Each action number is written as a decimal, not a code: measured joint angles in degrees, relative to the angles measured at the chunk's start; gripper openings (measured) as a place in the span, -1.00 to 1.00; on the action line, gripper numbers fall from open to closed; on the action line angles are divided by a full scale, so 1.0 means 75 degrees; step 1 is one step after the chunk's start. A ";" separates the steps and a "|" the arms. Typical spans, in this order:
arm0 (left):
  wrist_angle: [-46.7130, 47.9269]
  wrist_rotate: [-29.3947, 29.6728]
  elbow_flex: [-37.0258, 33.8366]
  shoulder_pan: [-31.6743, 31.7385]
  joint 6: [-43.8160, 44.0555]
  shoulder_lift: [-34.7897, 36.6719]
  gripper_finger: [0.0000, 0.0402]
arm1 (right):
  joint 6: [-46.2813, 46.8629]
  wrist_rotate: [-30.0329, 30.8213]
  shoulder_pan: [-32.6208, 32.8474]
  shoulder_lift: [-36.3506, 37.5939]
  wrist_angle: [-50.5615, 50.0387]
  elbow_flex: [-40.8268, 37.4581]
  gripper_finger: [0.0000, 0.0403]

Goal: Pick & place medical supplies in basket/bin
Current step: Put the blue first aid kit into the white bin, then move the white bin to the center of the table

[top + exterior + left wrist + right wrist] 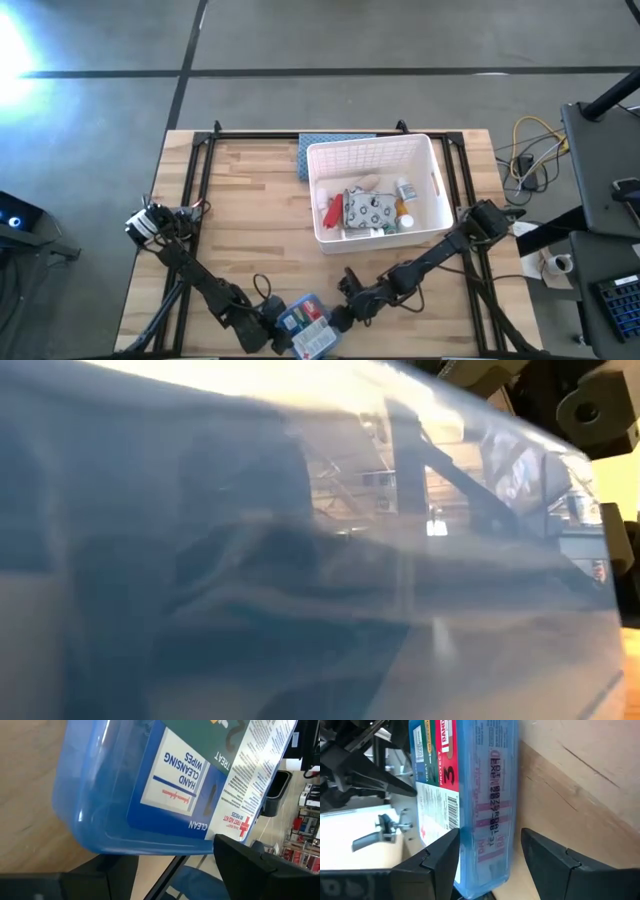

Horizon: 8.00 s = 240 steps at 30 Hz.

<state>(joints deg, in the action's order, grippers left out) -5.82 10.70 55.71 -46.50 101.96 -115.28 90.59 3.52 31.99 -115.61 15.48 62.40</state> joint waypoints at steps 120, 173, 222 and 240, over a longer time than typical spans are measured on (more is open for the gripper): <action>-0.1311 0.0548 -0.0255 0.0299 -0.0205 -0.0542 0.13 | -0.1189 -0.1071 -0.0404 -0.0539 -0.2609 0.1520 0.82; -0.0314 0.2280 0.0398 -0.0167 -0.3195 0.1774 0.14 | -0.2368 -0.0587 -0.0383 0.0927 -0.3720 0.2027 -0.28; -0.1730 0.0732 0.0468 0.1480 -0.6818 0.3704 0.14 | -0.5896 0.3696 0.0108 0.6573 -0.9527 0.1986 0.47; -0.1715 -0.0567 0.0056 0.3089 -0.8756 0.5428 0.14 | -0.8307 -0.0804 -0.0488 0.5828 -0.0897 -0.0420 0.50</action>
<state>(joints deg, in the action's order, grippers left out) -18.68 6.45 56.13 -23.33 36.29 -74.57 28.28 -2.50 28.33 -71.91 8.75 59.25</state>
